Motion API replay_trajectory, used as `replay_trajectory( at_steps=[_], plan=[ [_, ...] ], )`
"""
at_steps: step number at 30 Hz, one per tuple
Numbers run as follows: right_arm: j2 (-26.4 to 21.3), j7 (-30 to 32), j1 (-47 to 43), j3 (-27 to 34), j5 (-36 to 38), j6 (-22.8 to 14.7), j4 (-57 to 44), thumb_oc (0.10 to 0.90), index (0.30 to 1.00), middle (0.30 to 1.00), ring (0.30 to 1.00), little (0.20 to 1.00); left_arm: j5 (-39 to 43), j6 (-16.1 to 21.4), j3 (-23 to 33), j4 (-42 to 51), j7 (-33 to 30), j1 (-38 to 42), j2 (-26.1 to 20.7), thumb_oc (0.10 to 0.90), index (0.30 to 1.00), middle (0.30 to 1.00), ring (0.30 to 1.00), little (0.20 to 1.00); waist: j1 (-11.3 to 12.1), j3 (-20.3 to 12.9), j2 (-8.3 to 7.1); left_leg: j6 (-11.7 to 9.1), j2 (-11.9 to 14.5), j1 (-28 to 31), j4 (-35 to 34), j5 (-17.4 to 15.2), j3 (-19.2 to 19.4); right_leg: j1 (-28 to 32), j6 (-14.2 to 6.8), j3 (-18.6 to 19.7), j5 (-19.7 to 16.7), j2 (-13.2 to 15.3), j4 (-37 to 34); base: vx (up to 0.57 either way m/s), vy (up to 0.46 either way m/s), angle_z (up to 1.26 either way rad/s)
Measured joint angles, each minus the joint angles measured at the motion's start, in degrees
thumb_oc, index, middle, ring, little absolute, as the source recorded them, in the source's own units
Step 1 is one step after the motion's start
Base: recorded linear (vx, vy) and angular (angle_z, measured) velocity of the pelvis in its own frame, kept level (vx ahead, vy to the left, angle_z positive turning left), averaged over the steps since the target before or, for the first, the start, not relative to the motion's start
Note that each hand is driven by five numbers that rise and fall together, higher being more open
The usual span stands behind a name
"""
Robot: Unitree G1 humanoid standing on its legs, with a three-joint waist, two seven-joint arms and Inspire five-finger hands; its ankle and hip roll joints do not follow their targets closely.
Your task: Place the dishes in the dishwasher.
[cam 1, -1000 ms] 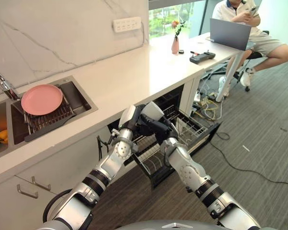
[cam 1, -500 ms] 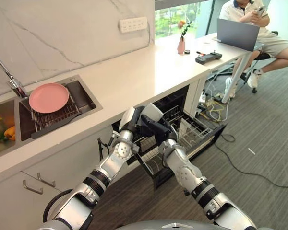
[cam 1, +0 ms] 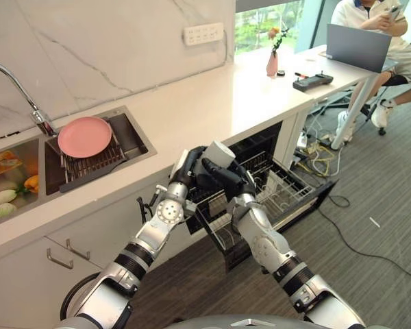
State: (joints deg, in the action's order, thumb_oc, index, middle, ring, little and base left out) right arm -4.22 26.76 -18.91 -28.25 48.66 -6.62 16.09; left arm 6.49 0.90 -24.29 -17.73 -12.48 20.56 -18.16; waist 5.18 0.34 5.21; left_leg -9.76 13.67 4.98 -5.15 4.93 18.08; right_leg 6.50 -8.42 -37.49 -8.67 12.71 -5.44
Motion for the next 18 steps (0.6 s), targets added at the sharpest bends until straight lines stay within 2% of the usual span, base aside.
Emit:
replay_trajectory(
  at_steps=[3, 5, 7, 8, 10, 14, 18],
  plan=[
    [-1.1, -0.4, 0.2, 1.7, -5.7, 0.5, -2.3, 0.4, 0.3, 0.3, 0.3, 0.3, 0.7, 1.5, 1.5, 4.0, 3.1, -2.1, -1.3, 0.8, 0.9, 0.9, 0.9, 0.9, 0.3, 0.0, -0.02, 0.0, 0.0, 0.2, 0.0, 0.0, -0.3, 0.5, -0.1, -0.4, 0.1, -0.1, -0.1, 0.0, 0.022, 0.07],
    [-0.9, -0.4, 0.3, 7.1, -8.3, 0.5, -2.9, 0.4, 0.3, 0.3, 0.3, 0.3, 0.8, 3.1, 3.0, 7.8, 4.8, -6.8, -2.1, 0.8, 0.9, 0.9, 0.9, 0.9, 0.7, 0.2, -0.16, 0.0, 0.0, 0.2, 0.0, 0.0, -0.4, 0.7, -0.1, -0.4, 0.1, -0.1, 0.0, 0.0, 0.004, 0.02],
    [-0.8, 1.4, 0.3, 14.5, -8.3, -0.6, -2.7, 0.4, 0.3, 0.3, 0.3, 0.3, 1.5, 3.9, 3.2, 10.5, 6.1, -11.1, -3.5, 0.8, 0.9, 0.9, 0.9, 0.9, 1.1, 0.4, -0.42, 0.0, 0.0, 0.2, 0.0, 0.0, -0.5, 0.7, -0.2, -0.5, 0.2, 0.0, 0.0, 0.0, 0.001, 0.02],
    [-1.5, 3.1, 0.4, 22.0, -8.3, -2.6, -2.0, 0.4, 0.3, 0.3, 0.3, 0.3, 2.0, 4.1, 3.3, 11.2, 6.9, -16.0, -4.8, 0.8, 0.9, 0.9, 0.9, 0.9, 1.6, 0.5, -0.71, 0.0, -0.1, 0.2, 0.0, 0.0, -0.6, 0.7, -0.2, -0.5, 0.2, 0.1, 0.0, -0.01, -0.006, 0.04],
    [-4.0, 5.0, 0.5, 29.6, -8.2, -4.7, 0.1, 0.4, 0.3, 0.3, 0.3, 0.3, 2.7, 3.1, 3.8, 10.6, 7.3, -22.2, -6.1, 0.8, 0.9, 0.9, 0.9, 0.9, 1.7, 1.0, -1.37, 0.0, -0.1, 0.1, 0.0, 0.0, -1.2, 0.8, -0.2, -0.8, 0.2, 0.0, 0.0, -0.01, -0.01, 0.05],
    [-6.9, 5.6, 2.8, 34.3, -8.1, -6.0, 2.4, 0.4, 0.3, 0.3, 0.3, 0.3, 4.2, 0.9, 4.4, 7.5, 7.9, -26.7, -6.5, 0.8, 0.9, 0.9, 0.9, 0.9, 0.8, 1.9, -2.17, 0.0, 0.0, 0.2, 0.0, 0.1, -1.6, 1.5, -0.3, -1.5, 0.2, -0.2, -0.1, 0.0, 0.0, 0.07],
    [-5.0, 4.6, 4.3, 31.8, -8.1, -5.4, 4.3, 0.4, 0.3, 0.3, 0.3, 0.3, 6.8, 0.9, 4.5, 7.3, 9.1, -26.7, -6.0, 0.8, 0.9, 0.9, 0.9, 0.9, 0.7, 2.0, -2.3, 0.0, 0.1, 0.3, 0.0, 0.1, -1.8, 1.8, -0.3, -1.7, 0.3, -0.2, -0.1, 0.0, 0.002, 0.01]
  ],
)
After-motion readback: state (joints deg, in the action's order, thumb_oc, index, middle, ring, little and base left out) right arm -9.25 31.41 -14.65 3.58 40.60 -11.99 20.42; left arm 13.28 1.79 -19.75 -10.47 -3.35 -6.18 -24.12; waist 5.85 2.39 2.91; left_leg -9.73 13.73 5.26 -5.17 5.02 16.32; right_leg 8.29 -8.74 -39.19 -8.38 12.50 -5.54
